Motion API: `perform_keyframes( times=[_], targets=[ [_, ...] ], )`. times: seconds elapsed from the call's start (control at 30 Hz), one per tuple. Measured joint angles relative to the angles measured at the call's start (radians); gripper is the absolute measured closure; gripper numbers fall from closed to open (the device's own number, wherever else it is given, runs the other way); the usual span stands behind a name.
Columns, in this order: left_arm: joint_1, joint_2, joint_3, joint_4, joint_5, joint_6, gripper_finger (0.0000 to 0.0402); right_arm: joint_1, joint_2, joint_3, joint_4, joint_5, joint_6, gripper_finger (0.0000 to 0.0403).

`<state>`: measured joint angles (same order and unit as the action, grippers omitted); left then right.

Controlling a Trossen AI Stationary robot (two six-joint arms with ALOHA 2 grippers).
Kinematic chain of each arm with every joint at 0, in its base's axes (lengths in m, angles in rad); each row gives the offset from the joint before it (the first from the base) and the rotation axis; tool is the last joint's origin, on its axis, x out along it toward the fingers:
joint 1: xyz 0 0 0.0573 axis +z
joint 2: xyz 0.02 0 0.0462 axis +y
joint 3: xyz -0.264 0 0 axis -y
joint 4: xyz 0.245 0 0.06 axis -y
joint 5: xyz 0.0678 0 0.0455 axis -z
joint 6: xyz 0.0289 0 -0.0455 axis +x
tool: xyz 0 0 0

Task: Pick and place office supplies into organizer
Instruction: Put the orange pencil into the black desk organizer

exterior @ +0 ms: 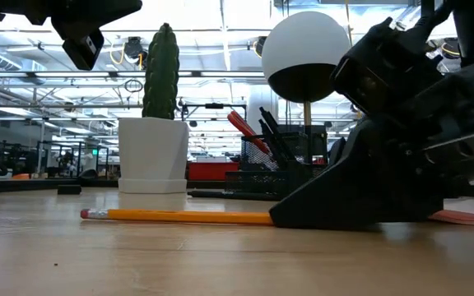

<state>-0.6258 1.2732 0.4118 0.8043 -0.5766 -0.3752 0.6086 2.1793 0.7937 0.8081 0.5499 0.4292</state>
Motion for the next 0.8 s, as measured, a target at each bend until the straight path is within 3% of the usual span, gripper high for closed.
perform_keyframes(
  times=[0.27, 0.8],
  targets=[
    [0.010, 0.000, 0.000, 0.042, 0.000, 0.014, 0.0282, -0.001, -0.022, 0.000, 0.096, -0.017, -0.094, 0.0389],
    [0.017, 0.000, 0.000, 0.037, 0.000, 0.003, 0.0282, -0.001, -0.243, -0.002, 0.085, 0.104, -0.342, 0.0390]
  ],
)
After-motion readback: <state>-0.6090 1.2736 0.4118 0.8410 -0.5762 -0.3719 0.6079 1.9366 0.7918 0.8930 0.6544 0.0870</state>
